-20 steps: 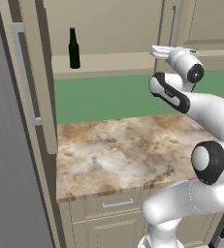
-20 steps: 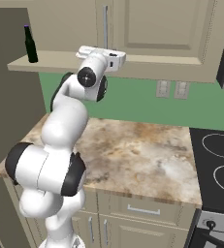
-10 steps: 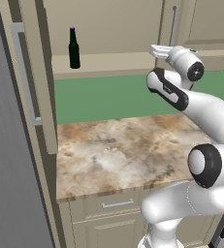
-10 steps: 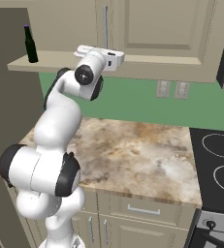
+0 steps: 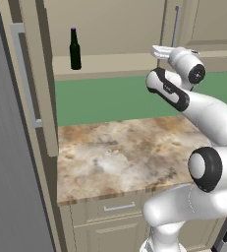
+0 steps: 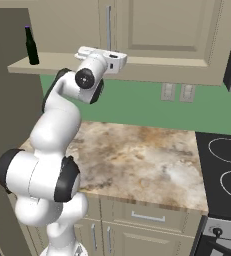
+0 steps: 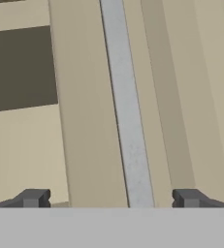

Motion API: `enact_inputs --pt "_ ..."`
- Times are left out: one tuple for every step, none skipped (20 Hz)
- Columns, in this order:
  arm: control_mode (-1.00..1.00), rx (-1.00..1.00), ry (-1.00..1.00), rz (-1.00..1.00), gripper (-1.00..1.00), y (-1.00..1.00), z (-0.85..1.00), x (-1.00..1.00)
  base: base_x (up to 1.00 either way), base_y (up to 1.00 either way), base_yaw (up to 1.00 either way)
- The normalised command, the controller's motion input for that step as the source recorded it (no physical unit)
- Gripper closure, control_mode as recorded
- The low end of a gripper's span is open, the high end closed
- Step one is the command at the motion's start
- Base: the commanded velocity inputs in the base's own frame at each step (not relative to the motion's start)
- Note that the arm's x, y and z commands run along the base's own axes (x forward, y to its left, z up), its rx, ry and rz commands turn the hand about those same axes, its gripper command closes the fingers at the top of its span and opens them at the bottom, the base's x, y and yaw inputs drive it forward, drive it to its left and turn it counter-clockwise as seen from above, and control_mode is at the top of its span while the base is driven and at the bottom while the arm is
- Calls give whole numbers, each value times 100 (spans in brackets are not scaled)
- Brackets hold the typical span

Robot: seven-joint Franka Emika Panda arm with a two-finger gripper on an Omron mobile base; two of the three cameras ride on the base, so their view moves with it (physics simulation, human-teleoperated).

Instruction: Get the candle and the beer from the cabinet and move them to the dining counter.

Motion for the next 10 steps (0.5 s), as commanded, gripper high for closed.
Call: enact_inputs --pt "-100 0 -8 0 -100 0 -6 0 0 0 0" --pt "-100 0 -9 0 -100 0 -7 0 0 0 0" --pt "-100 0 -8 0 -100 0 -7 0 0 0 0" --pt "-100 0 -8 0 -100 0 -7 0 0 0 0" --pt "-100 0 -8 0 -100 0 -7 0 0 0 0" --pt "-100 0 -9 0 -100 0 -6 0 0 0 0" --pt "-100 0 -9 0 -100 0 -6 0 0 0 0" --pt "-100 0 -9 0 -100 0 -6 0 0 0 0" --pt "-100 0 -8 0 -100 0 -8 0 0 0 0" --pt "-100 0 -8 0 -100 0 -6 0 0 0 0"
